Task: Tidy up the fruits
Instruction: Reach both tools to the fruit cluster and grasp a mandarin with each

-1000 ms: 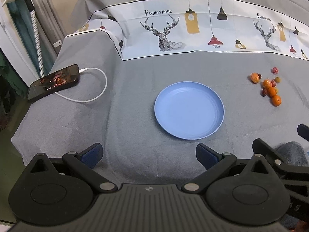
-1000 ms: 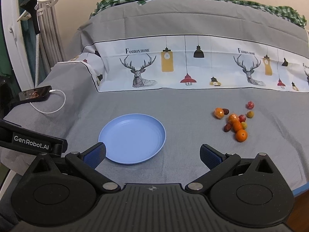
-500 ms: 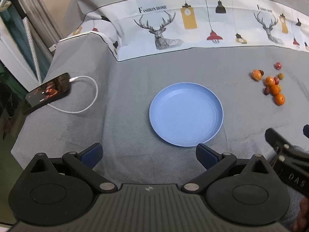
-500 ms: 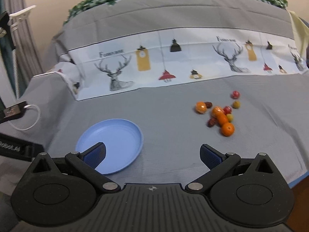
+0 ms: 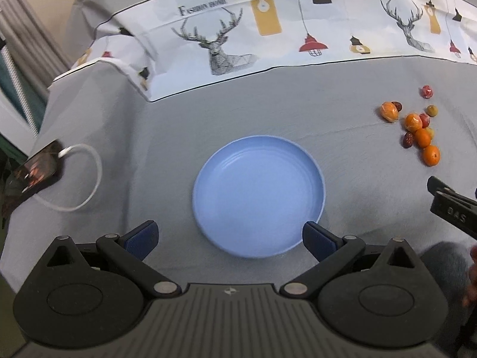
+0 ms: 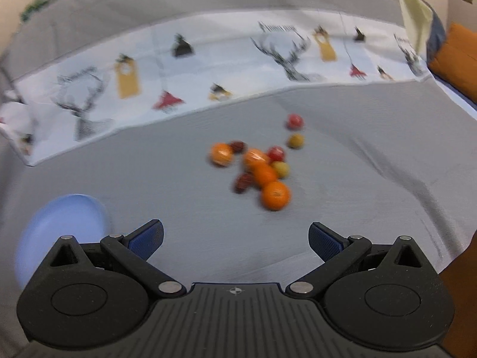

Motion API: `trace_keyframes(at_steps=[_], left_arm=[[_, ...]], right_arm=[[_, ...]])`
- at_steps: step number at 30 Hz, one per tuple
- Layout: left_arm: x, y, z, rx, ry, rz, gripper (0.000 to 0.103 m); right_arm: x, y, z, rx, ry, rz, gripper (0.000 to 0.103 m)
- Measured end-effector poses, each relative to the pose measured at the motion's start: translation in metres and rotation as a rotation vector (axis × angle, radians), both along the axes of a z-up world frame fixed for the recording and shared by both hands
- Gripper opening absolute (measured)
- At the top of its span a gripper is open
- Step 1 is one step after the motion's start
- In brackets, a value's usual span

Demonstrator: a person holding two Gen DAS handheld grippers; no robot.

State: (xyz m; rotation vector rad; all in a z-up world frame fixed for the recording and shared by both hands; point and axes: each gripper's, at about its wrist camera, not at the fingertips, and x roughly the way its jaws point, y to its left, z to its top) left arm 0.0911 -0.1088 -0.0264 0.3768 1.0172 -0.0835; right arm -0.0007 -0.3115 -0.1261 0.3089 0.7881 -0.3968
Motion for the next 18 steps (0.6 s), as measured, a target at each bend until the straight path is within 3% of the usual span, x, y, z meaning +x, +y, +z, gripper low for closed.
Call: trace_keyframes(at_steps=[4, 8, 10, 13, 14, 15, 16, 17, 18], left_arm=[[0.029, -0.035, -0.016, -0.039, 0.017, -0.036, 0.103], [0.065, -0.082, -0.031, -0.108, 0.045, -0.098, 0.103], [0.085, -0.113, -0.040, -0.138, 0.024, -0.144, 0.103], [0.116, -0.154, -0.061, -0.187, 0.049, -0.193, 0.103], [0.127, -0.168, -0.070, -0.213, 0.077, -0.218, 0.103], [0.138, -0.180, -0.079, -0.232, 0.110, -0.238, 0.103], [0.150, -0.193, -0.089, -0.247, 0.141, -0.243, 0.103], [0.161, -0.204, -0.100, -0.263, 0.163, -0.235, 0.102], [0.171, -0.216, -0.110, -0.275, 0.176, -0.228, 0.102]], right_arm=[[0.026, -0.041, -0.046, 0.043, 0.110, -0.072, 0.102], [0.050, -0.081, -0.087, 0.196, 0.209, -0.193, 0.103], [0.058, -0.087, -0.094, 0.178, 0.197, -0.242, 0.103], [0.074, -0.086, -0.101, 0.104, 0.195, -0.209, 0.100], [0.078, -0.084, -0.103, 0.075, 0.206, -0.204, 0.086], [0.081, -0.081, -0.102, 0.033, 0.213, -0.205, 0.079], [0.082, -0.077, -0.100, 0.016, 0.195, -0.182, 0.058], [0.084, -0.074, -0.098, 0.001, 0.186, -0.151, 0.045], [0.085, -0.070, -0.097, -0.012, 0.186, -0.131, 0.041]])
